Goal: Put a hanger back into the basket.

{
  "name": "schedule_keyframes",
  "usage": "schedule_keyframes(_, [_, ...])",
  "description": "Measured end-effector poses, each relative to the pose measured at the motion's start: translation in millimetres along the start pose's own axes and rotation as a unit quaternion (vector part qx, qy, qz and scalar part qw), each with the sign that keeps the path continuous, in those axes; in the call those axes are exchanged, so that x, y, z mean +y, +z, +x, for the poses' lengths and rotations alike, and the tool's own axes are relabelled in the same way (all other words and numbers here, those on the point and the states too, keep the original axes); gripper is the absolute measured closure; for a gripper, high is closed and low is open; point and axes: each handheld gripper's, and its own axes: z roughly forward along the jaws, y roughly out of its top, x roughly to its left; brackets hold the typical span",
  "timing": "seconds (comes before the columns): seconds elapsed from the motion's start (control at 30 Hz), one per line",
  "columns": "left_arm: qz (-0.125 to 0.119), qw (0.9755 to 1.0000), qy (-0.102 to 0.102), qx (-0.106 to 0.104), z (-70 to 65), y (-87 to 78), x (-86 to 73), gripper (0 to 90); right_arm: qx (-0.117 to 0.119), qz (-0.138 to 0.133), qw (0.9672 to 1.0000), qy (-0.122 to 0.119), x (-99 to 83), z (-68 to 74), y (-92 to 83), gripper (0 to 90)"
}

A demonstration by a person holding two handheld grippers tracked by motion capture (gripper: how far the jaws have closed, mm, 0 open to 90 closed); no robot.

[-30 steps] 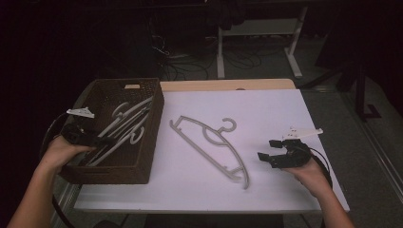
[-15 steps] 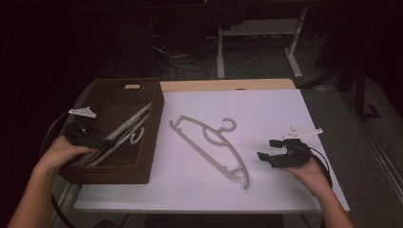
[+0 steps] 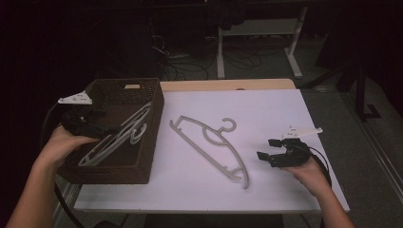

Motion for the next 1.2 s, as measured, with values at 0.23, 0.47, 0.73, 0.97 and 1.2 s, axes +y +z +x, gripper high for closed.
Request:
schedule_keyframes(0.23, [-0.028, 0.9989, 0.019, -0.033, -40.3, 25.4, 36.3, 2.9, 0.001, -0.002, 1.0, -0.002, 1.1, 0.3, -0.4, 25.5])
schedule_keyframes(0.47, [-0.046, 0.9964, 0.025, -0.067, -83.9, 69.0, 59.1, 3.9, 0.0, 0.002, 1.0, -0.003, 3.2, -1.1, 0.7, 27.4])
schedule_keyframes(0.73, [-0.033, 0.9956, 0.03, -0.082, -121.6, 131.0, 63.4, 12.8, 0.004, 0.003, 1.0, -0.008, 2.8, 2.3, 1.0, 27.4])
schedule_keyframes(0.97, [-0.014, 0.9982, 0.016, -0.056, -125.1, 178.8, 49.2, 35.4, 0.008, 0.006, 0.9998, -0.015, 1.3, 4.6, 4.0, 24.8])
schedule_keyframes(1.2, [0.025, 0.9995, -0.003, -0.02, -112.6, 220.1, 35.8, 70.6, 0.01, 0.005, 0.9998, -0.018, 1.2, 6.0, 4.5, 24.2])
